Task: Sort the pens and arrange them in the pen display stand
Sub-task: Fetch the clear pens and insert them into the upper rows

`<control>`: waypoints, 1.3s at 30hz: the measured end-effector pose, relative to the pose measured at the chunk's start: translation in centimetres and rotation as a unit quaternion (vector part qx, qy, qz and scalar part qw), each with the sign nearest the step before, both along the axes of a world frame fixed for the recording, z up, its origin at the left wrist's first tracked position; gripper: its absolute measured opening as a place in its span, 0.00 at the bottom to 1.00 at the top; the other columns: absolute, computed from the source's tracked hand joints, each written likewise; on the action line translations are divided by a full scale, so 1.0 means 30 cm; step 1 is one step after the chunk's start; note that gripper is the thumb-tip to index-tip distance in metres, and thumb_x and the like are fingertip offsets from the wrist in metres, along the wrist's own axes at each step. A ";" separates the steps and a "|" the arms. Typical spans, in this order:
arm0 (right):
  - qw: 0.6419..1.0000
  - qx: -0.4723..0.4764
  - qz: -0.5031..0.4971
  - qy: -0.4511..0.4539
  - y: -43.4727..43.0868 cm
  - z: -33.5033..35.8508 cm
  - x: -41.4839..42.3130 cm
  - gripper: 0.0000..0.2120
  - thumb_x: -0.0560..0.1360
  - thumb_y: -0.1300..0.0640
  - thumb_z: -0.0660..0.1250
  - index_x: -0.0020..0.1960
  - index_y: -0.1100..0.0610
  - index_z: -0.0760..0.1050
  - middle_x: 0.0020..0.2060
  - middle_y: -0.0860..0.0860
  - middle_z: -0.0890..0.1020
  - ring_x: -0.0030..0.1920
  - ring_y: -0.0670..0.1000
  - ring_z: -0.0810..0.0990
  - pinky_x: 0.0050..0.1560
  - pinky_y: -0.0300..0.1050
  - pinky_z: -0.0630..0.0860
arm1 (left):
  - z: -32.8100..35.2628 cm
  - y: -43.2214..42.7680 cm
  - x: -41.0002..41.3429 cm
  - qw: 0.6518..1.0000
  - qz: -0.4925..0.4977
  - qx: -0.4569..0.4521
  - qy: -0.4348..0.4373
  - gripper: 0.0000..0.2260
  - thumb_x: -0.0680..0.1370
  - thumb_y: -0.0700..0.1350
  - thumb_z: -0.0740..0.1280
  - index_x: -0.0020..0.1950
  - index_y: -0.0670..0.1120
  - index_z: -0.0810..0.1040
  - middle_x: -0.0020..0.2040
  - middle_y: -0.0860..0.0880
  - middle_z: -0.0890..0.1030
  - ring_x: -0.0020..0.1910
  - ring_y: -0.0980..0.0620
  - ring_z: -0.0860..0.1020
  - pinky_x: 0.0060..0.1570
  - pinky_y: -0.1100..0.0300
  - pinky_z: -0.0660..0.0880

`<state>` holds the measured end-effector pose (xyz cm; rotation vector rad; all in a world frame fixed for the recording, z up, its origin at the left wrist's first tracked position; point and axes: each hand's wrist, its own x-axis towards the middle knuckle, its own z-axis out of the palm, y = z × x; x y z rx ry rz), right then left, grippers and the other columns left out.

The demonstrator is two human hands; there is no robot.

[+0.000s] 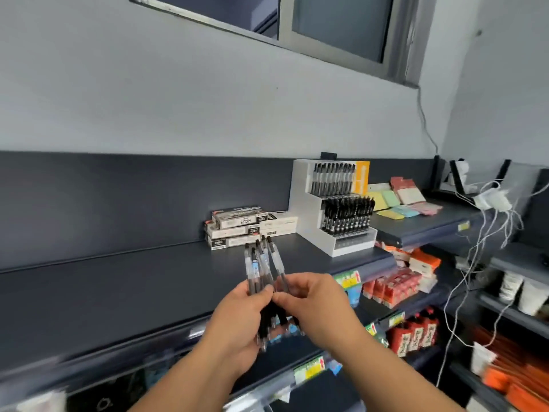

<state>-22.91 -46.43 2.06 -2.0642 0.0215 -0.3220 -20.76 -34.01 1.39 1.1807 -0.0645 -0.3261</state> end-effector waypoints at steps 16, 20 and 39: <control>0.991 0.124 0.022 -0.038 -0.576 0.102 0.214 0.07 0.77 0.58 0.68 0.47 0.48 0.82 0.37 0.60 0.84 0.33 0.53 0.78 0.38 0.48 0.75 | 0.110 -0.561 0.251 0.981 0.001 0.109 -0.161 0.07 0.81 0.39 0.62 0.52 0.45 0.80 0.41 0.45 0.85 0.40 0.47 0.83 0.41 0.53 0.79; 0.979 0.197 0.029 -0.035 -0.661 0.162 0.381 0.06 0.77 0.61 0.68 0.54 0.56 0.79 0.39 0.56 0.84 0.35 0.47 0.81 0.35 0.41 0.79 | 0.166 -0.633 0.428 0.962 0.013 0.146 -0.232 0.10 0.81 0.40 0.62 0.51 0.53 0.79 0.44 0.52 0.85 0.46 0.53 0.82 0.51 0.54 0.77; 0.980 0.038 -0.126 -0.151 -1.157 0.368 1.035 0.06 0.74 0.52 0.72 0.46 0.54 0.82 0.38 0.47 0.83 0.39 0.45 0.79 0.42 0.42 0.77 | 0.314 -0.961 0.864 0.920 0.055 0.260 -0.288 0.36 0.80 0.45 0.63 0.71 0.74 0.43 0.53 0.58 0.82 0.42 0.60 0.83 0.45 0.63 0.80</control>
